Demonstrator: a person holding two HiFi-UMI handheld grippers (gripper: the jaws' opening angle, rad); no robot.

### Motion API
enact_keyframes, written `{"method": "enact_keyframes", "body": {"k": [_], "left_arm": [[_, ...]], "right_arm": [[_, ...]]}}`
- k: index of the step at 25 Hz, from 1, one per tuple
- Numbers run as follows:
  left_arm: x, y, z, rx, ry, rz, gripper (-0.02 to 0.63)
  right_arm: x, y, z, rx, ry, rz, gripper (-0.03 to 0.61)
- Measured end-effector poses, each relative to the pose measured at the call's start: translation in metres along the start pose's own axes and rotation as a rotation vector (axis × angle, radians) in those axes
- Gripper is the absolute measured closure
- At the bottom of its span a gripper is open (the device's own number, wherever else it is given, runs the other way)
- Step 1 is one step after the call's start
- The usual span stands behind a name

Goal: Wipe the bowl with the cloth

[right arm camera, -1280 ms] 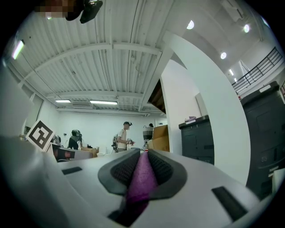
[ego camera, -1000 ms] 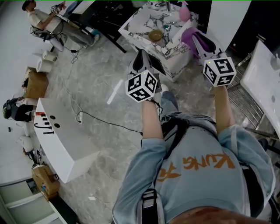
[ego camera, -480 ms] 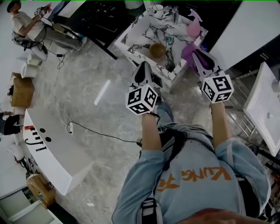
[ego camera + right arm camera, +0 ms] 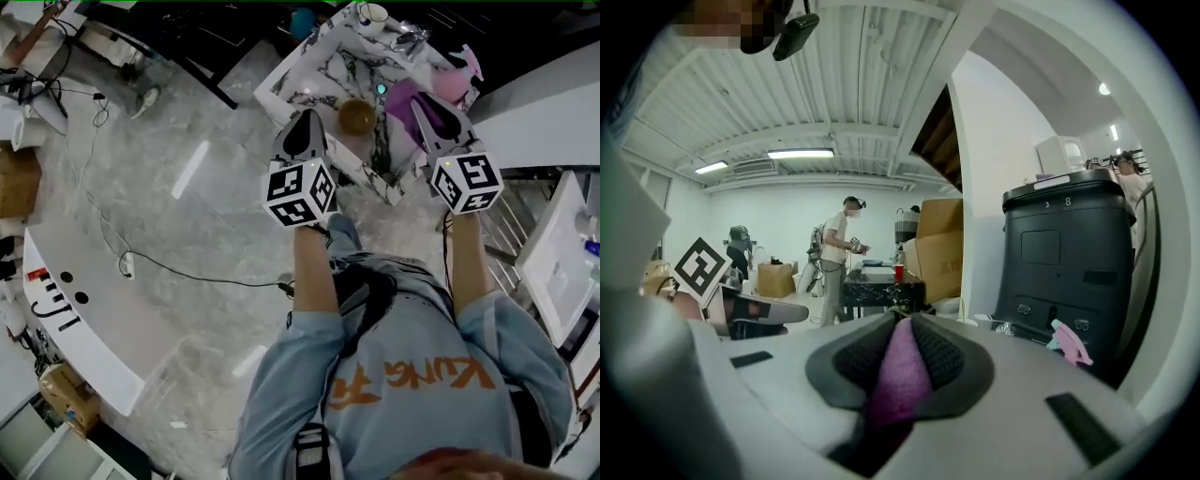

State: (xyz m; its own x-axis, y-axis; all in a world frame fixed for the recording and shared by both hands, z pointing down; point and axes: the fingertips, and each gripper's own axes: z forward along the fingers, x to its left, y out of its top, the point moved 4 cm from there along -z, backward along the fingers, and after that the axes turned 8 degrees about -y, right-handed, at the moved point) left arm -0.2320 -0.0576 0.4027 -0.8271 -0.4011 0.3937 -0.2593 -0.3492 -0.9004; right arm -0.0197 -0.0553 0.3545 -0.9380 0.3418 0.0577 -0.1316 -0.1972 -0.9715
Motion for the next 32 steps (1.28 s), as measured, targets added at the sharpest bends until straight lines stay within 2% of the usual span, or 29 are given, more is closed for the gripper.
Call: {"method": "enact_keyframes", "body": {"k": [9,14,18,21,26,32], "left_arm": [[0.052,-0.003,0.044,0.111,-0.037,-0.024,0.592],[0.065,-0.009,0.056,0.149,-0.033,-0.023,0.592],[0.064,-0.001,0.068,0.172,-0.047,-0.002,0.592],[0.049,0.002,0.079,0.172,-0.112,-0.008,0.591],[0.015,-0.001,0.117,0.242,-0.177,0.085,0.591],[-0.001,-0.012,0.154,0.407,-0.214,0.194,0.591]], "right_arm": [[0.013,-0.003,0.072,0.084,0.029,-0.064,0.508],[0.008,-0.017,0.091,0.114,0.021,-0.048,0.508],[0.007,-0.017,0.096,0.118,0.016,-0.042,0.508],[-0.005,-0.025,0.087,0.139,-0.007,-0.021,0.508],[-0.05,-0.037,0.078,0.144,-0.046,0.022,0.508],[-0.071,-0.048,0.083,0.128,-0.041,0.121,0.508]]}}
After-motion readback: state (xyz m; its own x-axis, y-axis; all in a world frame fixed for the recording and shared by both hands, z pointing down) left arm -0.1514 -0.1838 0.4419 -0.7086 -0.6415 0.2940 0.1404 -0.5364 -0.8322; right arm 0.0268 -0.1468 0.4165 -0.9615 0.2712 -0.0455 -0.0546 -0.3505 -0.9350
